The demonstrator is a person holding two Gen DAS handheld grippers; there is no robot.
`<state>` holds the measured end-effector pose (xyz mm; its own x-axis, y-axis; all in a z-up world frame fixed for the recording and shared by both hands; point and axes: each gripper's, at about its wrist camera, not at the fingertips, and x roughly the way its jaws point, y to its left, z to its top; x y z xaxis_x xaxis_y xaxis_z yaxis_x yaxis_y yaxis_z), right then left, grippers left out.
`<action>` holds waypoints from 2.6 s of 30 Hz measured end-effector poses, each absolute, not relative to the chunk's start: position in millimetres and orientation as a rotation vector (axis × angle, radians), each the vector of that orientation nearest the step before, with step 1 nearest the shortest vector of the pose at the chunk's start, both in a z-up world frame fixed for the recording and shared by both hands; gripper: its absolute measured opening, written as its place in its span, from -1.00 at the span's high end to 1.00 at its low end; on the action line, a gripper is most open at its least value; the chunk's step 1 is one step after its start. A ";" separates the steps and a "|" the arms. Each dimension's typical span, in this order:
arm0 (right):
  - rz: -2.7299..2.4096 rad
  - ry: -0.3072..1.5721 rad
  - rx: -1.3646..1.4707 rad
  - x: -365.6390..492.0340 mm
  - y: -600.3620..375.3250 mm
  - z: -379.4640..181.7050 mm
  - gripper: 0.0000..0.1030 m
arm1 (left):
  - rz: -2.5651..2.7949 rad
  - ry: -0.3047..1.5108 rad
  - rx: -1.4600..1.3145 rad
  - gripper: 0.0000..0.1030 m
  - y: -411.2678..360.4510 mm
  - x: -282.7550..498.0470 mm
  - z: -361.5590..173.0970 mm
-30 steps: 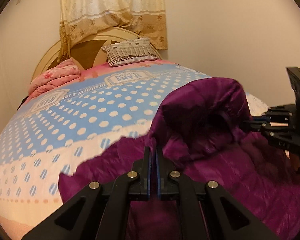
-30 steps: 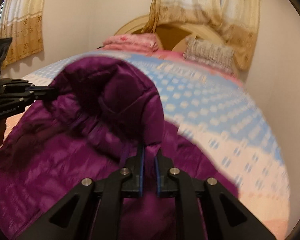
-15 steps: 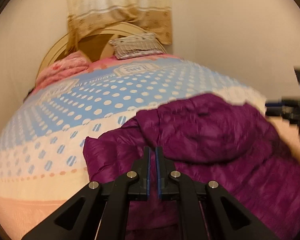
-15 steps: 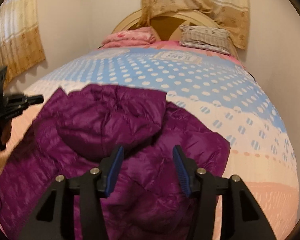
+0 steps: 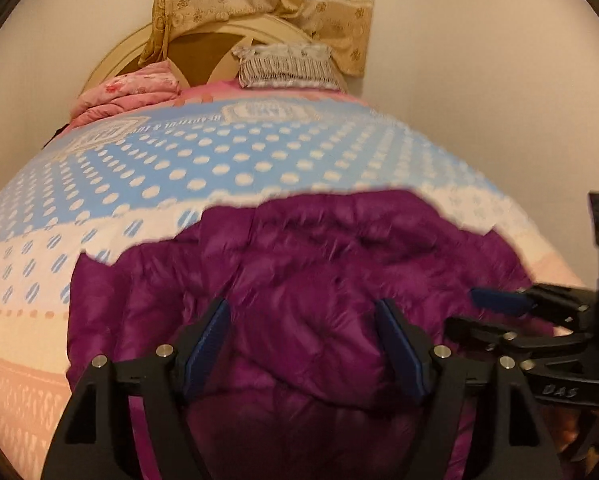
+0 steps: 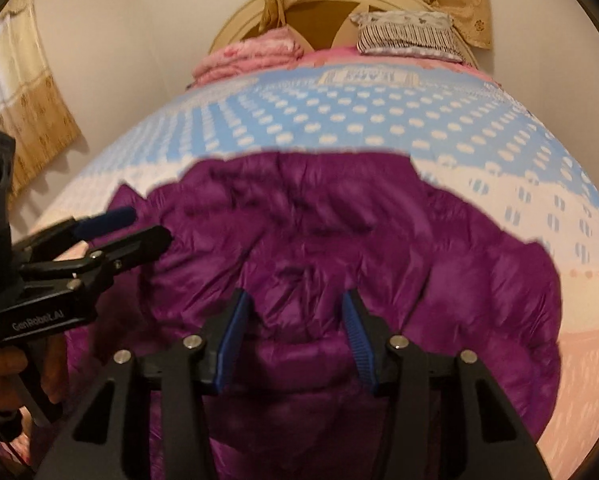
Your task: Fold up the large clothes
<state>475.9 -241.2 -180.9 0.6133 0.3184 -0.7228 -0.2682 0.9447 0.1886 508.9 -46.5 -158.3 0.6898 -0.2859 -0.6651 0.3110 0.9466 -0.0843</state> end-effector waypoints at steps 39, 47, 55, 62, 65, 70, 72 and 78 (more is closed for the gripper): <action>0.289 0.832 0.002 469.8 -231.4 -209.1 0.00 | -0.328 0.831 -0.030 -0.76 -35.8 519.3 -209.0; 0.284 0.831 -0.001 469.9 -229.5 -210.0 0.00 | -0.329 0.832 -0.030 -0.77 -35.9 519.3 -208.9; 0.285 0.832 0.001 469.7 -230.2 -210.0 0.00 | -0.327 0.833 -0.027 -0.78 -36.7 519.5 -209.1; 0.270 0.840 -0.029 470.0 -227.2 -209.8 -0.01 | -0.317 0.850 0.007 -0.83 -40.1 520.2 -210.2; 0.270 0.874 -0.060 470.7 -224.6 -201.3 -0.05 | -0.316 0.867 0.011 -0.83 -37.4 520.8 -201.1; 0.299 0.862 -0.014 424.7 -240.2 -162.9 -0.48 | -0.333 0.822 -0.042 -0.83 -0.9 475.5 -156.4; 0.293 0.861 -0.026 397.6 -247.0 -156.8 -0.54 | -0.287 0.805 0.012 -0.83 18.4 442.2 -146.4; 0.194 0.936 0.002 319.7 -280.3 -174.8 -0.54 | -0.208 0.830 0.028 -0.83 77.6 356.3 -157.5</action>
